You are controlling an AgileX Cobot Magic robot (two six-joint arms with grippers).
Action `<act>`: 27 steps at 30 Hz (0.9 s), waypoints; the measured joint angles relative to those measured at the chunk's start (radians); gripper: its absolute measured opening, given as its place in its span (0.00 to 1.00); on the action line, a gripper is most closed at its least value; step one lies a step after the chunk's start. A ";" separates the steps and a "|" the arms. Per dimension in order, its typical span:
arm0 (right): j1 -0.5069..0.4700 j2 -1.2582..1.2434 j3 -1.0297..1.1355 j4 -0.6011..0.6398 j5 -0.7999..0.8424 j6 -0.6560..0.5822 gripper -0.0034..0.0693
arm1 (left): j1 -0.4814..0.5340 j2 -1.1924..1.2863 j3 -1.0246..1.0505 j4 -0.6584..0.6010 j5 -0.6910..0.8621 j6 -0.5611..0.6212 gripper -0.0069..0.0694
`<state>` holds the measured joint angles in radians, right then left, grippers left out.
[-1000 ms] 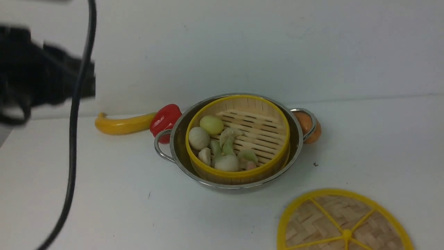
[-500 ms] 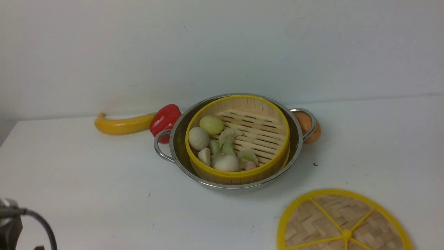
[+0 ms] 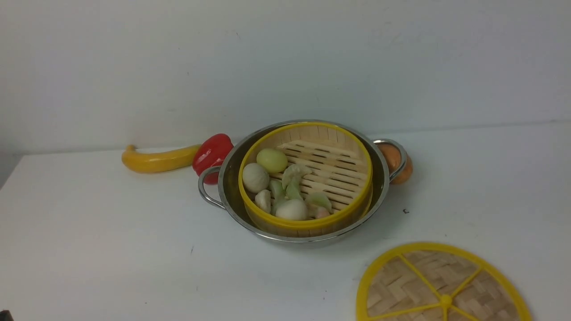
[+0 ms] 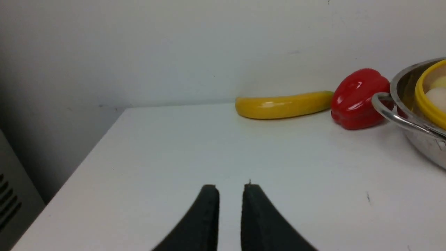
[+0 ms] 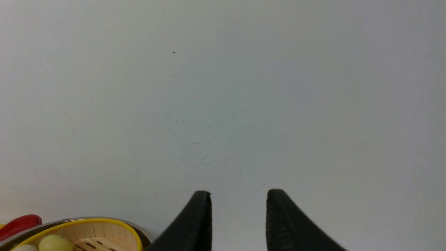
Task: Place the steamer in the pot on the white table, and put the lid on the steamer.
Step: 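Move the gripper down to the bamboo steamer lid and grasp its center knob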
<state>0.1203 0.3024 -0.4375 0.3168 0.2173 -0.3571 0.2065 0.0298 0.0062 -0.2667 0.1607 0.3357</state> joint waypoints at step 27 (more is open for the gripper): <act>0.000 0.000 0.000 0.000 0.000 0.000 0.38 | 0.000 -0.027 0.000 0.240 0.165 -0.183 0.24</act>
<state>0.1203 0.3024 -0.4375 0.3168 0.2173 -0.3571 0.2065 0.0027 0.0062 -0.0271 0.3257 0.1523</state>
